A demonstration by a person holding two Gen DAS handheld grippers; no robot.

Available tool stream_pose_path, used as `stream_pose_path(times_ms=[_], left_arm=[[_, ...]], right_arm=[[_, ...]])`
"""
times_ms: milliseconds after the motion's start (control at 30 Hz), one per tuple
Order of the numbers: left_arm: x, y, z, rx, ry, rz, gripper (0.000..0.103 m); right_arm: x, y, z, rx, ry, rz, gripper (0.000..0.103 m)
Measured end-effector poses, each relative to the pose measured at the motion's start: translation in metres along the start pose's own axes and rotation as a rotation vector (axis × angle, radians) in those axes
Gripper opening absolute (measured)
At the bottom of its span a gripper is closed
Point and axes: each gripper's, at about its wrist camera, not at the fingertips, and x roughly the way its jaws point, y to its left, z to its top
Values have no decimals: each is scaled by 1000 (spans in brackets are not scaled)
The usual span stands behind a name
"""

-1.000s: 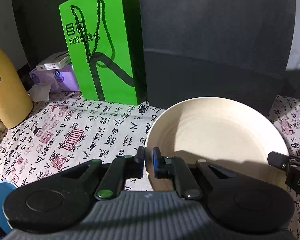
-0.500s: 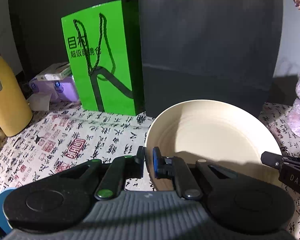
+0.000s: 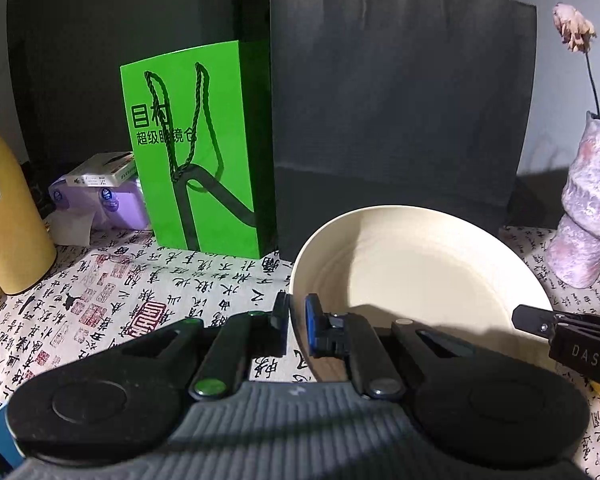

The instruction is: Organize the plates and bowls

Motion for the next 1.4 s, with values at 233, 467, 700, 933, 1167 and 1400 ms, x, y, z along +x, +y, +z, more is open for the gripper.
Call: stream_pose_path(times_ms=[233,467,700,933,1167,1400], left_arm=[[-6,1,2,10,-22,-10,8],[-15,-2,5,6,-35,-37,8],[-31,-8,4,7,-47,-62,8],[-54,-8,1,5,-62,-81,8],[-77,-7,-4,6,-73,-94,8],[-99,-6,-14,8,-82,-107,8]], right_arm=[[-4,3,1,13,-13,5,14],[-15,3,2,30,-27,-14,14],[-38,2,-1,39,-39,-40,14],[-64,1,-4,50,-55,-57,14],[-89,5,-13,61,-68,-64,14],[-114,10,-22,63,-83,-79,14]])
